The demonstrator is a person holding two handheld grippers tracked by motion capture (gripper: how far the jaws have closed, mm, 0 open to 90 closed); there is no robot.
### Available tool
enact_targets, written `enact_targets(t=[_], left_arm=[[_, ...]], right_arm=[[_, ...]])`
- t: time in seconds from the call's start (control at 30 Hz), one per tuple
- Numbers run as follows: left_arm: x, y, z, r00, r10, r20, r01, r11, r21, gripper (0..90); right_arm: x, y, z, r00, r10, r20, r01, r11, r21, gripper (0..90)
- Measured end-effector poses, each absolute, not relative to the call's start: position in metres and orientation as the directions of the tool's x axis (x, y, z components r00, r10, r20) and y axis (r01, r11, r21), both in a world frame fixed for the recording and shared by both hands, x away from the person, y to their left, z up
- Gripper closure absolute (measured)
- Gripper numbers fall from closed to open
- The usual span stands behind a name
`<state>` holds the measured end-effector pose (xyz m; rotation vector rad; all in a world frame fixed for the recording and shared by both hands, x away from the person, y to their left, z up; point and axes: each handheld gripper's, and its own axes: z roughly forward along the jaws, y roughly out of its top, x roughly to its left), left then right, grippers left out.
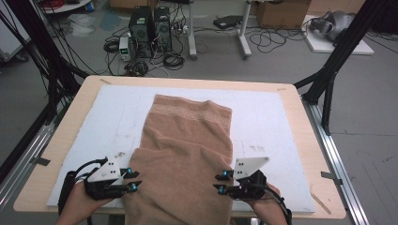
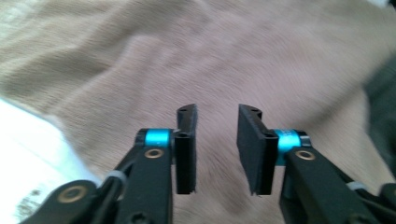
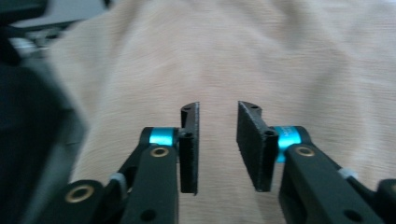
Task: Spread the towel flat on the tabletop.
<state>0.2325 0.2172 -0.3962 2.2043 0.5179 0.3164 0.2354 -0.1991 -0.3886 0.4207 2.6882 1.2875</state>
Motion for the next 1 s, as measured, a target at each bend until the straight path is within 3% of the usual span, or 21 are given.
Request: enact_targets(t=[0.3,0.4,0.63,0.77,1.0], left_arm=[[0.271,0.204,-0.435,0.868,0.497,-0.016,0.371,-0.625,0.687,61.7],[0.268,0.208,-0.438,0.863,0.505,-0.015,0.363,-0.6,0.713,63.6],[0.258,0.209,-0.439,0.87,0.493,-0.018,0.35,-0.592,0.726,83.9],[0.255,0.212,-0.437,0.876,0.481,-0.032,0.35,-0.589,0.728,85.3],[0.234,0.219,-0.433,0.879,0.476,-0.016,0.327,-0.579,0.746,85.4]], right_arm=[[0.278,-0.197,-0.422,-0.926,0.376,0.039,0.284,0.624,0.728,62.1],[0.281,-0.191,-0.434,-0.927,0.37,0.053,0.297,0.643,0.706,60.7],[0.285,-0.191,-0.442,-0.933,0.35,0.08,0.299,0.635,0.712,78.6],[0.283,-0.191,-0.441,-0.94,0.336,0.064,0.28,0.65,0.706,84.0],[0.27,-0.189,-0.435,-0.954,0.293,0.059,0.247,0.662,0.708,85.2]])
